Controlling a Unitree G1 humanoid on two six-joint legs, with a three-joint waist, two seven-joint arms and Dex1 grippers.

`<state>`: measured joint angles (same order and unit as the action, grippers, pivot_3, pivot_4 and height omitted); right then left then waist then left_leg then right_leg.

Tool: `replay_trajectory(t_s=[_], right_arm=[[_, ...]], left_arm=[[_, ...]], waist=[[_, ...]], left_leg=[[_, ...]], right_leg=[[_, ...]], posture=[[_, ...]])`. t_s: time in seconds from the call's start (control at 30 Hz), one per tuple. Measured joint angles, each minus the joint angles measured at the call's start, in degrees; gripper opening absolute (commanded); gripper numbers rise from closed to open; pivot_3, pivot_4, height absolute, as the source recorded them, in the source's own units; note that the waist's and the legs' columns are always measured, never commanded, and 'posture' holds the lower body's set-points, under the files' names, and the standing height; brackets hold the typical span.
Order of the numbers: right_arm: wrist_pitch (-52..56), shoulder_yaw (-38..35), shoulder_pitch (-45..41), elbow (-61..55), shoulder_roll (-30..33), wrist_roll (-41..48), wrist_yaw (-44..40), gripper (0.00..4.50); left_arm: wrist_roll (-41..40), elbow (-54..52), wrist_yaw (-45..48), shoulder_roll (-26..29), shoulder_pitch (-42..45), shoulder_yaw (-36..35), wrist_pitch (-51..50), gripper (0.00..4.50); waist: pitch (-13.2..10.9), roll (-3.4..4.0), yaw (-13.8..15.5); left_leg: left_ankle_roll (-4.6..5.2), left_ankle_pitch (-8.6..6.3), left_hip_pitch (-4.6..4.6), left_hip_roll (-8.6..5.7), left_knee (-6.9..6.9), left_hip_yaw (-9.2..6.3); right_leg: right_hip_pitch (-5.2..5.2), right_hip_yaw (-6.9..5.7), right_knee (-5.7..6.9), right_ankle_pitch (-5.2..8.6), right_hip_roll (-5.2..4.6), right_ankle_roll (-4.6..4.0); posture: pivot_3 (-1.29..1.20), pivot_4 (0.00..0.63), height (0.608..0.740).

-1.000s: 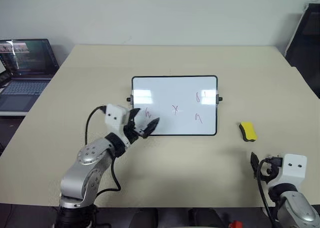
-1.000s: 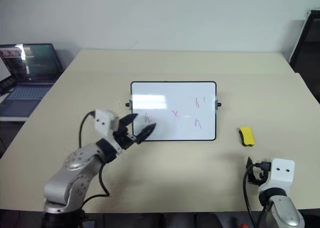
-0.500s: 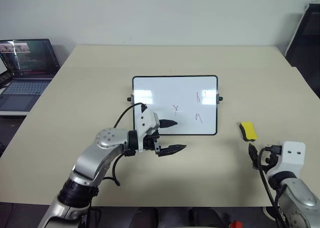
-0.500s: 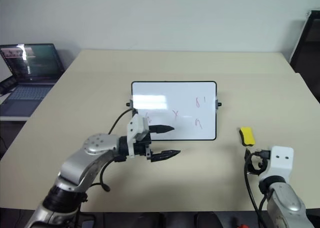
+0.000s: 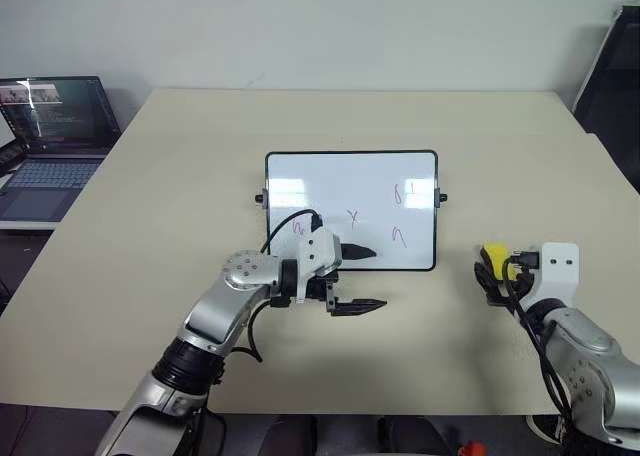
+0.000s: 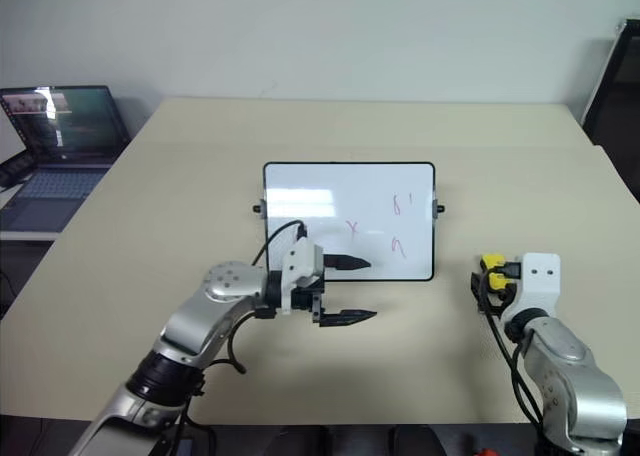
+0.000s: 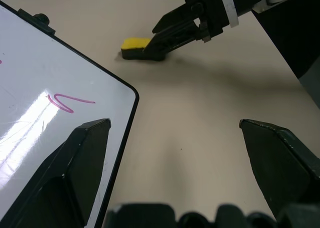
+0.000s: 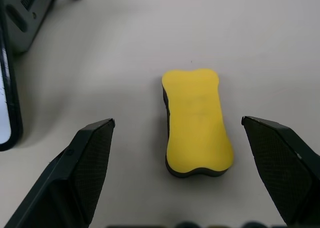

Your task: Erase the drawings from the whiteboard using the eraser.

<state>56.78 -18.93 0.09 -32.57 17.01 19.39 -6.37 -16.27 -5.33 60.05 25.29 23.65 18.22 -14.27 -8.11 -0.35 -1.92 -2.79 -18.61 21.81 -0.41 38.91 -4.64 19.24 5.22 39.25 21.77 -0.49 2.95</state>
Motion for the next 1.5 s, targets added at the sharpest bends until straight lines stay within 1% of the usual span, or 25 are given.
replay_trajectory(t_s=[0.17,0.6,1.1,1.2,1.43,1.47,1.5], right_arm=[[-0.3,0.0,-2.0,4.0,1.4,-0.3,-0.9,4.48],[-3.4,0.3,-5.0,10.4,1.2,-0.5,-0.9,4.48],[-6.1,0.5,-6.6,12.7,0.6,-1.4,0.2,4.48],[-6.2,0.5,-6.6,12.7,0.4,-1.4,0.2,3.85],[-6.4,0.3,-6.5,12.7,-0.3,-1.3,0.2,1.46],[-6.4,0.2,-6.5,12.7,-0.3,-1.3,0.2,1.30],[-6.4,0.2,-6.5,12.7,-0.3,-1.3,0.2,1.30]], left_arm=[[0.8,-1.0,-1.5,-0.9,-1.1,0.0,-0.2,4.50],[1.2,-1.3,-3.2,-0.4,-1.6,-0.2,-0.3,4.50],[1.2,-2.6,-4.4,0.3,-1.9,-0.4,-0.3,4.50],[1.2,-2.8,-4.4,0.3,-1.9,-0.5,-0.3,4.50],[1.4,-3.4,-4.5,0.4,-1.9,-0.5,-0.3,4.50],[1.4,-3.4,-4.5,0.5,-1.9,-0.5,-0.3,4.50],[1.5,-3.4,-4.5,0.6,-1.9,-0.5,-0.4,4.50]], waist=[[0.0,0.00,0.0],[0.0,0.00,-0.1],[0.0,0.01,0.0],[0.0,0.01,0.0],[0.0,0.01,0.0],[0.0,0.01,0.0],[0.0,0.01,0.0]], left_leg=[[0.01,0.00,-0.01,0.02,0.02,-0.01],[0.05,0.00,-0.04,0.01,0.04,0.04],[0.05,0.01,-0.03,0.01,0.04,0.03],[0.04,0.01,-0.03,0.01,0.04,0.03],[0.05,0.01,-0.03,0.01,0.04,0.03],[0.05,0.01,-0.03,0.01,0.04,0.03],[0.05,0.01,-0.03,0.01,0.04,0.03]], right_leg=[[0.02,0.00,0.07,0.00,0.00,0.00],[0.05,0.06,0.20,0.00,0.00,0.00],[0.06,0.06,0.22,0.00,0.00,0.00],[0.06,0.06,0.22,0.00,0.00,0.00],[0.06,0.06,0.21,0.00,0.00,0.00],[0.06,0.06,0.22,0.00,0.00,0.00],[0.06,0.06,0.22,0.00,0.00,0.00]], posture=[[0.00,0.150,0.740],[0.00,0.150,0.740],[0.00,0.150,0.740],[0.00,0.150,0.740],[0.00,0.150,0.740],[0.00,0.150,0.740],[0.00,0.150,0.740]])
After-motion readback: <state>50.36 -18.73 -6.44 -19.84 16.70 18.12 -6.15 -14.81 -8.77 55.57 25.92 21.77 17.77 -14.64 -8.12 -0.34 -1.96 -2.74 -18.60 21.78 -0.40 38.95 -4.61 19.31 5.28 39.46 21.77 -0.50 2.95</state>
